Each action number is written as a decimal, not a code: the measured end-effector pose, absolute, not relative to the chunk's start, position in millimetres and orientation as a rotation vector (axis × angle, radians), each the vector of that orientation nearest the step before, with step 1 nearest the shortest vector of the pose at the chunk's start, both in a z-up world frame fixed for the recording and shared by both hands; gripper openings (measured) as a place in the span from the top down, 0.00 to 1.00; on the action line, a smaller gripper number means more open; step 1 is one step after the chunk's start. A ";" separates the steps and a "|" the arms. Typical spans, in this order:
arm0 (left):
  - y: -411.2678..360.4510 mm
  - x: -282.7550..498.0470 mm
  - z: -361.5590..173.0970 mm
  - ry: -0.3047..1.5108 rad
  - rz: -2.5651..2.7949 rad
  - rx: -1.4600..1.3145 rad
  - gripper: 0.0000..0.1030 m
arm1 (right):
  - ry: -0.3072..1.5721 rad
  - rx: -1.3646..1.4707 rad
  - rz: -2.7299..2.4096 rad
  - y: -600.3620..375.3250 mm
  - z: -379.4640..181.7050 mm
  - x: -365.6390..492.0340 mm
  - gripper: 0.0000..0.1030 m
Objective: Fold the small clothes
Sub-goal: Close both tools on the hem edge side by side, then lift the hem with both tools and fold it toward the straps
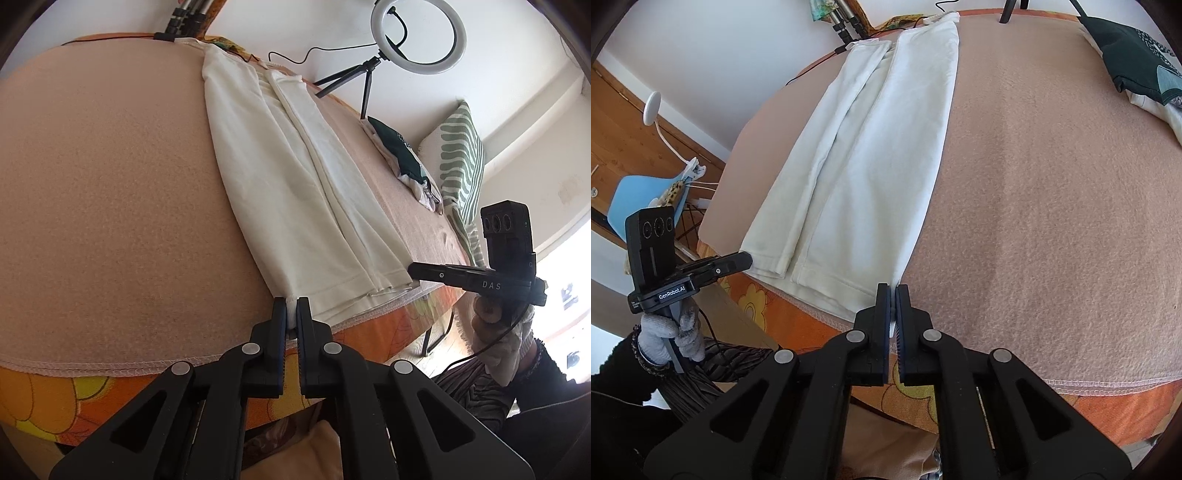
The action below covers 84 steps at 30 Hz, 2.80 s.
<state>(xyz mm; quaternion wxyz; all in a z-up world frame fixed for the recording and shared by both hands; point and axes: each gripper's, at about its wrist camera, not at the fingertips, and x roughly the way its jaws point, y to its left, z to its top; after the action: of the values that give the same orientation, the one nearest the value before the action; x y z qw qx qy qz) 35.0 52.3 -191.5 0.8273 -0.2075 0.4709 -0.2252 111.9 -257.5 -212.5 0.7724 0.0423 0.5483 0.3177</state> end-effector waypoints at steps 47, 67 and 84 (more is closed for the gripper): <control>74.8 134.5 -149.5 0.897 -0.418 -0.516 0.96 | 1.078 0.405 0.682 -245.5 -180.4 207.9 0.94; 76.1 182.2 -176.6 0.968 -0.365 -0.492 0.96 | 1.131 0.391 0.605 -234.3 -210.2 253.9 0.94; 57.4 154.1 -149.3 0.897 -0.450 -0.361 0.81 | 0.972 0.128 0.709 -214.4 -164.1 216.6 0.64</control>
<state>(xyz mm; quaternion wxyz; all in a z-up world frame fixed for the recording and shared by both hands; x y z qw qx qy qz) 154.1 57.4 -149.3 0.8613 -0.1721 0.4273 -0.2144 216.6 -214.4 -164.1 0.8224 0.0603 0.4571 0.3332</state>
